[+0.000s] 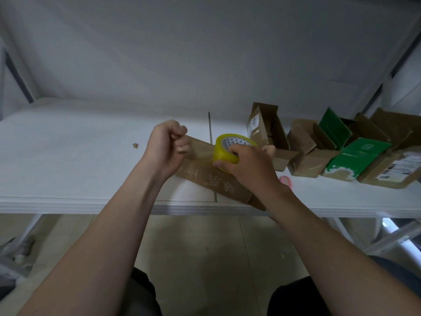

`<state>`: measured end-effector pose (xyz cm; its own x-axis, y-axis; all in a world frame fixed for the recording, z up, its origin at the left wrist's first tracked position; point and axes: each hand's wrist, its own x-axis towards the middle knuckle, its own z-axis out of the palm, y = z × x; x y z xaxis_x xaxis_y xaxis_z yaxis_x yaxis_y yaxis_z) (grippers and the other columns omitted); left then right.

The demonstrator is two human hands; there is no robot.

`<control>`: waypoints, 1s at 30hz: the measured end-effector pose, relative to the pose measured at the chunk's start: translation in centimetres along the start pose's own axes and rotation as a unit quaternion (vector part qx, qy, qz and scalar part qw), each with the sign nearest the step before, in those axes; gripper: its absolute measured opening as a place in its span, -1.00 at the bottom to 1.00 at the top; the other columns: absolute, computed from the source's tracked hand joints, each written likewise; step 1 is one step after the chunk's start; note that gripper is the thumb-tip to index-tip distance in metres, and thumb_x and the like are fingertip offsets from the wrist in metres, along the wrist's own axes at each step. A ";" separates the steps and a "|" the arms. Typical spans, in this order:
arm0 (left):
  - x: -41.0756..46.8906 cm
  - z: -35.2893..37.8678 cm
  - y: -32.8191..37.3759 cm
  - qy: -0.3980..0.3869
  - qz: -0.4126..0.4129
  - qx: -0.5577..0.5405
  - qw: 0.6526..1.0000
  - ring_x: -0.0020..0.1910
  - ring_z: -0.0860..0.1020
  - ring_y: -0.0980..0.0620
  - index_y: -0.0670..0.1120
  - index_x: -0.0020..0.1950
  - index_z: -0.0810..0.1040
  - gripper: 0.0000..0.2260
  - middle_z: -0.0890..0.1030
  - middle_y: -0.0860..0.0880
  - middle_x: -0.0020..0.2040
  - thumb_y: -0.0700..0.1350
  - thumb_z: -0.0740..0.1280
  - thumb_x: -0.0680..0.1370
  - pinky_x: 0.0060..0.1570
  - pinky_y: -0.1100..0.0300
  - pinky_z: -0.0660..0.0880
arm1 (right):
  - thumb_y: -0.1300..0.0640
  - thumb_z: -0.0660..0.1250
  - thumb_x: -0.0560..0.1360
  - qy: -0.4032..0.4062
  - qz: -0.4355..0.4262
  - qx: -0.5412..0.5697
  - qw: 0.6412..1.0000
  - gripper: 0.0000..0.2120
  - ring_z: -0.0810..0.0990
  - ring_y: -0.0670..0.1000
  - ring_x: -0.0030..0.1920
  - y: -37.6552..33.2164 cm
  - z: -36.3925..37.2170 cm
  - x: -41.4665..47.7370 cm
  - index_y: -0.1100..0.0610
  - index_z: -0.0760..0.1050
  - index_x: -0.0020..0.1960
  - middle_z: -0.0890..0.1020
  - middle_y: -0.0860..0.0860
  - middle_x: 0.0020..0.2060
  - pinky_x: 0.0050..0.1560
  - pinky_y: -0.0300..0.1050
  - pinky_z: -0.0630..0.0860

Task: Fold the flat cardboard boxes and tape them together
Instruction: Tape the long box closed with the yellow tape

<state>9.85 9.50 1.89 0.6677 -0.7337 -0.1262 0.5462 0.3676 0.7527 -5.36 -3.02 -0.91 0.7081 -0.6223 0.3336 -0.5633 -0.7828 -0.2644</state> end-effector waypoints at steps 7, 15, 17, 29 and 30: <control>0.4 -0.4 -2.9 -0.009 0.145 0.634 0.760 -0.05 0.56 0.02 0.01 0.00 0.42 -0.47 0.60 0.05 -0.04 0.21 0.56 0.23 -0.06 -0.01 0.57 | -0.39 0.35 0.45 -0.029 -0.008 -0.004 1.000 -0.57 0.38 0.12 0.14 0.0 0.2 0.4 -0.12 0.56 0.13 0.51 -0.13 -0.05 -0.15 -0.04 -0.04; 0.3 -0.6 -2.5 -0.051 0.228 0.667 0.708 -0.25 0.55 0.17 0.07 -0.19 0.45 -0.80 0.58 0.10 -0.26 0.01 0.48 0.39 -0.19 0.20 0.57 | -0.14 0.39 0.55 -0.051 -0.023 0.096 0.994 -0.68 0.28 -0.04 0.23 2.6 -1.1 -1.7 -0.05 0.55 0.24 0.43 -0.10 0.17 0.36 0.04 0.20; -0.3 -0.2 -2.5 -0.108 0.227 0.645 0.721 -0.38 0.48 0.26 0.03 -0.23 0.46 -0.76 0.51 0.14 -0.36 -0.15 0.52 0.45 -0.36 0.44 0.36 | -0.14 0.38 0.55 -0.046 0.008 0.105 0.993 -0.66 0.36 0.09 0.30 2.4 -0.4 -1.6 -0.04 0.55 0.27 0.43 0.01 0.27 0.39 0.20 0.31; -0.4 -0.3 -2.9 -0.065 0.141 0.605 0.781 -0.31 0.42 0.15 -0.11 0.03 0.37 -0.76 0.47 0.03 -0.23 -0.09 0.43 0.56 -0.45 0.44 0.34 | -0.08 0.37 0.56 -0.055 -0.030 0.095 0.993 -0.62 0.40 0.06 0.35 2.1 -1.0 -1.5 0.00 0.51 0.33 0.52 0.01 0.30 0.38 0.07 0.32; -0.4 -0.3 -3.2 -0.071 0.131 0.621 0.770 -0.30 0.43 0.13 -0.12 0.06 0.36 -0.68 0.48 0.03 -0.22 -0.03 0.46 0.55 -0.45 0.42 0.35 | -0.06 0.36 0.57 -0.046 -0.040 0.080 0.995 -0.64 0.39 0.04 0.36 2.2 -1.2 -1.7 0.00 0.51 0.33 0.54 -0.02 0.29 0.36 0.03 0.24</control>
<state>8.01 8.84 -0.66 0.5621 -0.8151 0.1401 -0.5607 -0.2509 0.7891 -8.33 -3.70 -0.96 0.7888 -0.5488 0.2768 -0.4330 -0.8158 -0.3835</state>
